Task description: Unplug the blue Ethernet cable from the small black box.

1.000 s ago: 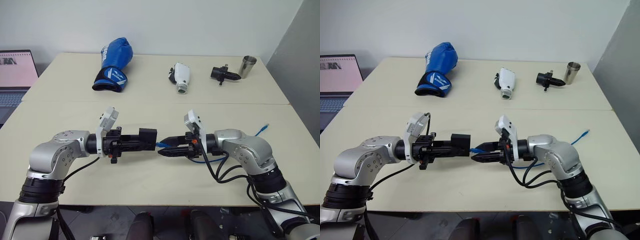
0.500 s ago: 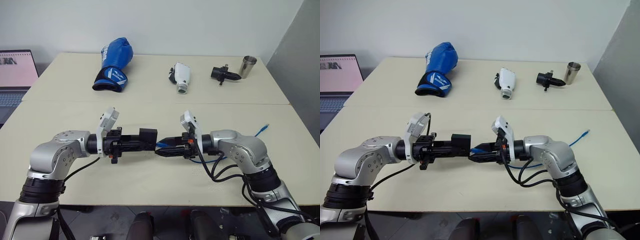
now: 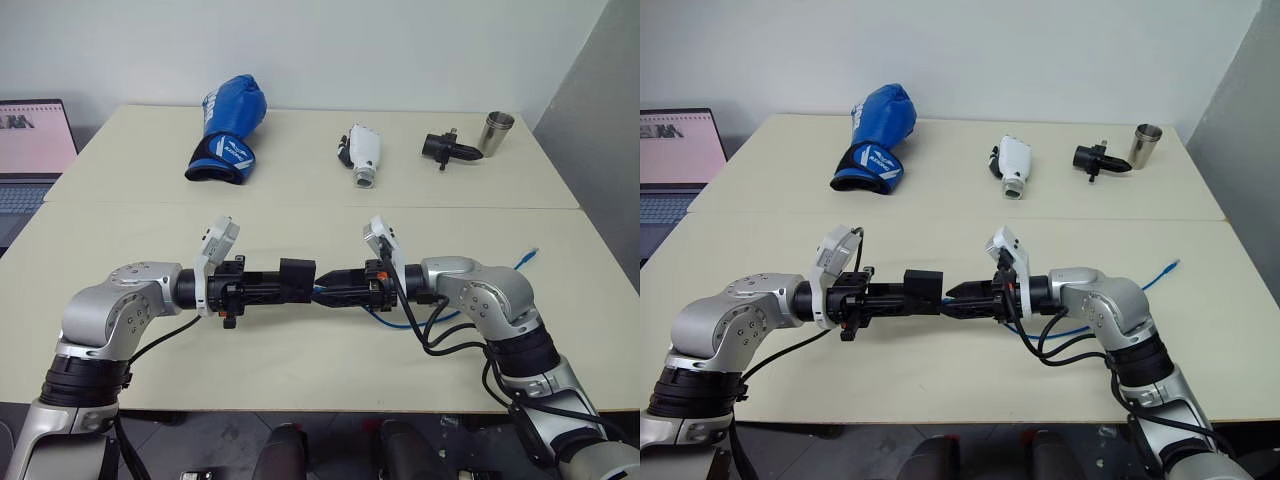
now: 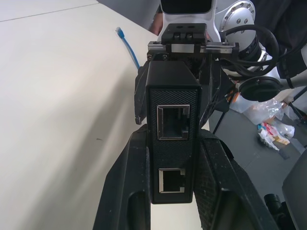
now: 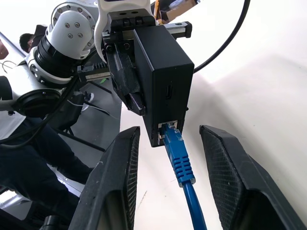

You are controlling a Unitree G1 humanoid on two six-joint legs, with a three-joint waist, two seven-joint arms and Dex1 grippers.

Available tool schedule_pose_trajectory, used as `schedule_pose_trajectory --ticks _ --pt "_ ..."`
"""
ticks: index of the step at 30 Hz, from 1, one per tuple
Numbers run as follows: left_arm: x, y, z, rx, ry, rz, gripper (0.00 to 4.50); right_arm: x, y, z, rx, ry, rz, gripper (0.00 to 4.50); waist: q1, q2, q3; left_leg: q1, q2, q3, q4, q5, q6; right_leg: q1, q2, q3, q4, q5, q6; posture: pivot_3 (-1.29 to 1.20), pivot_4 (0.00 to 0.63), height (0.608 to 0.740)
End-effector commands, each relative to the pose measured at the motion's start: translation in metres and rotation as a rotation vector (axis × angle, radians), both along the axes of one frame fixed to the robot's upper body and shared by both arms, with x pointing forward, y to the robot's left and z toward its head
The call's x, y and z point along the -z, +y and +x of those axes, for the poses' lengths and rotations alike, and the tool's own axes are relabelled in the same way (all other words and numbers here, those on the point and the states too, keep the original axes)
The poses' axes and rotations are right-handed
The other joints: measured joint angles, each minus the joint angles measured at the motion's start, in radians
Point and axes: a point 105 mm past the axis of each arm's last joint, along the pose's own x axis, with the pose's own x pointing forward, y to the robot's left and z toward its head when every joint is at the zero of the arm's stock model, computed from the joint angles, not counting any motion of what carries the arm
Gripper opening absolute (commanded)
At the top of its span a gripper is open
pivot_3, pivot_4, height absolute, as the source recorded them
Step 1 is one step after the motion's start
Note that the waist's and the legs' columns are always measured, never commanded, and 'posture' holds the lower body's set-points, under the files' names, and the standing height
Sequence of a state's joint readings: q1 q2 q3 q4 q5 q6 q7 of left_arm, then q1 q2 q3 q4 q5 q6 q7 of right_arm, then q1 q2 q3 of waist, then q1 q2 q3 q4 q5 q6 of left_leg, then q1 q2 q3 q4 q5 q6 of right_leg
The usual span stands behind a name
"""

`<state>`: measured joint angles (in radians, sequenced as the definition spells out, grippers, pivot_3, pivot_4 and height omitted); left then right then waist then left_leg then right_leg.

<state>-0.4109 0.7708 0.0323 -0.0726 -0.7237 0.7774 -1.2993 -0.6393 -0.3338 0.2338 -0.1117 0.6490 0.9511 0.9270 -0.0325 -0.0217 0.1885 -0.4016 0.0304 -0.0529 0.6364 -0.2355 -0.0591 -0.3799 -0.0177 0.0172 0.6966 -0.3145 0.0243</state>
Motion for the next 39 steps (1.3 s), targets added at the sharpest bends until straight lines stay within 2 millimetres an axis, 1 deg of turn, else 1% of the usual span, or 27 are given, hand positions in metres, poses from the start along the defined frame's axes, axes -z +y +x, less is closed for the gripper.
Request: schedule_pose_trajectory --ticks 1,6,7,8,21,27,30,35,39 --pt "-0.007 -0.003 -0.004 0.027 -0.038 -0.004 0.78 -0.01 0.0 -0.002 -0.02 -0.031 0.024 1.61 0.0 0.0 0.0 0.0 0.0 0.0 0.0 0.0 0.0 0.0 0.0 0.0 0.0 0.0 0.0 0.0 0.15 0.74" --pt "-0.007 -0.004 -0.002 0.025 -0.039 -0.008 0.78 -0.007 -0.001 -0.005 -0.035 -0.048 0.001 0.27 0.0 0.0 0.0 0.0 0.0 0.0 0.0 0.0 0.0 0.0 0.0 0.0 0.0 0.0 0.0 0.0 0.15 0.74" --pt "-0.007 -0.004 -0.002 0.025 -0.039 -0.008 0.78 -0.007 -0.001 -0.005 -0.038 -0.051 -0.003 0.08 0.0 0.0 0.0 0.0 0.0 0.0 0.0 0.0 0.0 0.0 0.0 0.0 0.0 0.0 0.0 0.0 0.15 0.74" --pt "-0.007 -0.004 -0.001 0.024 -0.038 -0.01 0.78 -0.006 -0.001 -0.006 -0.045 -0.059 -0.009 0.03 0.0 0.0 0.0 0.0 0.0 0.0 0.0 0.0 0.0 0.0 0.0 0.0 0.0 0.0 0.0 0.0 0.15 0.74" --pt "-0.008 -0.004 -0.002 0.025 -0.033 -0.016 0.78 -0.004 -0.002 -0.007 -0.053 -0.085 -0.025 0.0 0.0 0.0 0.0 0.0 0.0 0.0 0.0 0.0 0.0 0.0 0.0 0.0 0.0 0.0 0.0 0.0 0.15 0.74" --pt "-0.009 0.006 0.002 -0.007 -0.037 0.004 0.78 0.002 -0.014 -0.005 -0.042 -0.077 -0.057 0.0 0.0 0.0 0.0 0.0 0.0 0.0 0.0 0.0 0.0 0.0 0.0 0.0 0.0 0.0 0.0 0.0 0.15 0.74" --pt "-0.011 0.008 0.004 -0.022 -0.043 0.008 0.78 0.003 -0.02 -0.003 -0.027 -0.08 -0.066 0.0 0.0 0.0 0.0 0.0 0.0 0.0 0.0 0.0 0.0 0.0 0.0 0.0 0.0 0.0 0.0 0.0 0.15 0.74" --pt "-0.011 0.006 0.005 -0.023 -0.044 0.007 0.78 0.0 -0.022 -0.001 -0.017 -0.086 -0.052 0.0 0.0 0.0 0.0 0.0 0.0 0.0 0.0 0.0 0.0 0.0 0.0 0.0 0.0 0.0 0.0 0.0 0.15 0.74" --pt "-0.012 0.0 0.004 -0.011 -0.044 -0.002 0.78 -0.008 -0.016 -0.003 -0.014 -0.092 -0.023 0.0 0.0 0.0 0.0 0.0 0.0 0.0 0.0 0.0 0.0 0.0 0.0 0.0 0.0 0.0 0.0 0.0 0.15 0.74"
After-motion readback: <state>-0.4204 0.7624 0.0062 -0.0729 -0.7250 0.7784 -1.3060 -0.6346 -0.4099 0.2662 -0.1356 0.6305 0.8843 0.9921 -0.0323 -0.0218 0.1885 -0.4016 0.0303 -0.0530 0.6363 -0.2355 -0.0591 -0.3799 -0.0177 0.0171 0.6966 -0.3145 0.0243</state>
